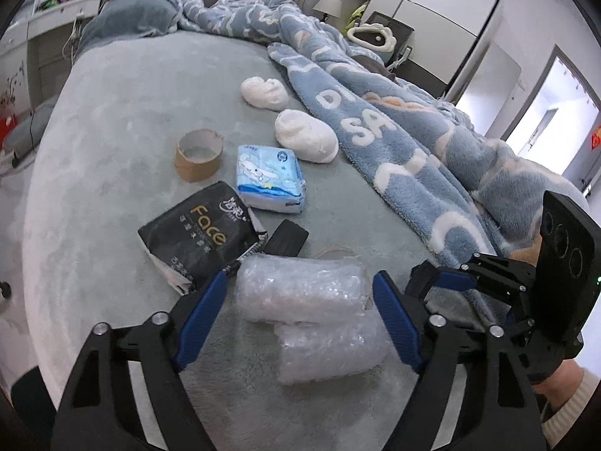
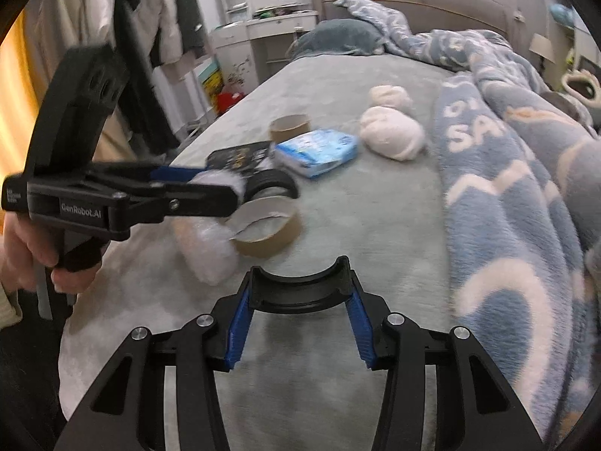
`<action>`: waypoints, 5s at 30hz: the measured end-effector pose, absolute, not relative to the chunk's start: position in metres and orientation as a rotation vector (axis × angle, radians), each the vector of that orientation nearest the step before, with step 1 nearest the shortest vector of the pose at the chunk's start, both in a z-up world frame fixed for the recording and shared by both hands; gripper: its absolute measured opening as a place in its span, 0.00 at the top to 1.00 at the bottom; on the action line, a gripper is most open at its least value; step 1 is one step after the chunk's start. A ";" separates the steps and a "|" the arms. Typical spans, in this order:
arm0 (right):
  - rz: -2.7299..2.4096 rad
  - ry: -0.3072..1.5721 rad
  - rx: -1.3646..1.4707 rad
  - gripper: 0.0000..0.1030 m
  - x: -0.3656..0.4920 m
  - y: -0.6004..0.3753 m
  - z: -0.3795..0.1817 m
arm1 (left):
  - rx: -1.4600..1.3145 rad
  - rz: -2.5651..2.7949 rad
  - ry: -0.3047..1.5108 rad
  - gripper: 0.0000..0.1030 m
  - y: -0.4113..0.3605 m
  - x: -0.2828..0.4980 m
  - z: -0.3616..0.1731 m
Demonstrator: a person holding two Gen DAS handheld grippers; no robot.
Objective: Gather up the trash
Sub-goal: 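Move the left tool to the bubble-wrap roll and close on it, then carry the bubble-wrap roll with the left tool over the teal bin, then open the left tool to drop the bubble wrap into the bin, then grasp the second bubble-wrap roll with the left tool while the right tool approaches the tape ring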
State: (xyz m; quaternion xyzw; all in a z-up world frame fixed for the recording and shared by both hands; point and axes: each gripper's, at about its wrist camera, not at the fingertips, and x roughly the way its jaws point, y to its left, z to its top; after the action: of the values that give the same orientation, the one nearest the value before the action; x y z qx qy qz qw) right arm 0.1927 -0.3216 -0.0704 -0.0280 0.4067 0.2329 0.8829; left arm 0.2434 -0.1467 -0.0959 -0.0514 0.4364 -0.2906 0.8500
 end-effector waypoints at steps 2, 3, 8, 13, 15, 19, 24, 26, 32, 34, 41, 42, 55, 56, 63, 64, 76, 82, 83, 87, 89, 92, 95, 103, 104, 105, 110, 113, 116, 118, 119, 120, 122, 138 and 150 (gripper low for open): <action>0.471 0.843 -0.043 0.54 0.193 -0.325 -0.069 | -0.118 -0.612 0.921 0.31 -0.146 0.243 -0.096; 0.466 0.842 -0.036 0.54 0.194 -0.327 -0.068 | -0.125 -0.612 0.919 0.32 -0.146 0.244 -0.096; 0.458 0.818 -0.001 0.54 0.199 -0.323 -0.057 | -0.131 -0.581 0.873 0.33 -0.136 0.240 -0.084; 0.470 0.786 0.019 0.54 0.203 -0.309 -0.044 | -0.126 -0.535 0.793 0.33 -0.117 0.233 -0.063; 0.475 0.777 0.020 0.54 0.205 -0.302 -0.039 | -0.122 -0.513 0.776 0.34 -0.108 0.231 -0.057; 0.497 0.727 0.029 0.54 0.211 -0.280 -0.024 | -0.106 -0.426 0.770 0.34 -0.086 0.230 -0.053; 0.537 0.692 0.048 0.54 0.221 -0.247 -0.010 | -0.094 -0.295 0.796 0.34 -0.046 0.233 -0.057; 0.562 0.685 0.037 0.54 0.224 -0.228 -0.007 | -0.099 -0.248 0.800 0.34 -0.025 0.232 -0.058; 0.646 0.688 0.015 0.54 0.231 -0.167 -0.003 | -0.099 -0.148 0.876 0.33 0.028 0.228 -0.073; 0.672 0.697 0.010 0.54 0.233 -0.146 -0.003 | -0.098 -0.130 0.908 0.33 0.045 0.226 -0.080; 0.748 0.734 -0.011 0.54 0.233 -0.092 -0.012 | -0.146 -0.076 1.067 0.33 0.101 0.221 -0.115; 0.758 0.740 -0.015 0.54 0.233 -0.086 -0.014 | -0.150 -0.067 1.092 0.33 0.109 0.218 -0.120; 0.867 0.834 -0.099 0.54 0.225 0.003 -0.042 | -0.196 -0.023 1.313 0.33 0.171 0.198 -0.172; 0.869 0.846 -0.107 0.54 0.225 0.007 -0.045 | -0.199 -0.025 1.330 0.33 0.174 0.195 -0.176; 0.877 0.919 -0.161 0.54 0.221 0.035 -0.068 | -0.257 -0.046 1.406 0.21 0.197 0.181 -0.187; 0.878 0.925 -0.166 0.54 0.220 0.037 -0.070 | -0.260 -0.047 1.402 0.19 0.199 0.179 -0.186; 0.886 1.035 -0.272 0.54 0.212 0.065 -0.104 | -0.325 0.064 1.277 0.16 0.249 0.173 -0.155; 0.879 1.093 -0.369 0.54 0.204 0.078 -0.124 | -0.314 0.064 1.116 0.19 0.255 0.175 -0.119; 0.881 1.100 -0.380 0.54 0.203 0.079 -0.126 | -0.321 0.059 1.092 0.19 0.255 0.175 -0.114; 0.887 1.128 -0.419 0.53 0.197 0.084 -0.135 | -0.343 0.042 0.972 0.21 0.256 0.175 -0.086; 0.891 1.144 -0.431 0.53 0.194 0.086 -0.139 | -0.340 0.039 0.925 0.21 0.254 0.177 -0.075; 0.895 1.163 -0.460 0.53 0.190 0.090 -0.144 | -0.321 0.041 0.847 0.21 0.250 0.176 -0.059; 0.907 1.183 -0.489 0.49 0.184 0.093 -0.147 | -0.323 0.040 0.782 0.22 0.248 0.175 -0.047; 0.954 1.175 -0.492 0.25 0.174 0.088 -0.137 | -0.360 0.014 0.677 0.22 0.237 0.176 -0.026; 0.955 1.166 -0.481 0.25 0.174 0.085 -0.134 | -0.358 0.014 0.668 0.22 0.234 0.177 -0.024; 0.960 1.157 -0.471 0.25 0.174 0.082 -0.131 | -0.354 0.014 0.660 0.22 0.231 0.178 -0.021; 0.971 1.077 -0.421 0.23 0.177 0.066 -0.110 | -0.341 -0.010 0.629 0.22 0.208 0.184 -0.012; 0.951 1.024 -0.386 0.22 0.181 0.050 -0.096 | -0.320 -0.023 0.634 0.22 0.190 0.188 -0.011; 0.914 0.973 -0.357 0.21 0.186 0.031 -0.082 | -0.311 -0.042 0.627 0.22 0.173 0.191 -0.009; 0.879 0.940 -0.348 0.21 0.190 0.019 -0.074 | -0.309 -0.056 0.623 0.22 0.162 0.193 -0.008; 0.854 0.919 -0.345 0.21 0.192 0.011 -0.070 | -0.308 -0.062 0.623 0.22 0.157 0.195 -0.008; 0.835 0.905 -0.345 0.20 0.194 0.005 -0.067 | -0.307 -0.069 0.625 0.21 0.152 0.196 -0.008; 0.800 0.886 -0.334 0.20 0.197 -0.008 -0.063 | -0.300 -0.079 0.628 0.21 0.142 0.199 -0.009; 0.503 0.791 -0.203 0.16 0.228 -0.145 -0.037 | -0.235 -0.211 0.669 0.18 0.051 0.210 -0.015; 0.352 0.779 -0.077 0.15 0.241 -0.238 -0.032 | -0.171 -0.337 0.734 0.11 -0.025 0.209 -0.033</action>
State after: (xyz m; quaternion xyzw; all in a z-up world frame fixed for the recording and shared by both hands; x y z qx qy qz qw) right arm 0.2405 -0.2379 -0.0325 -0.0372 0.3776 0.1705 0.9094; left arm 0.2088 -0.0253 -0.0331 -0.0830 0.3564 -0.1639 0.9161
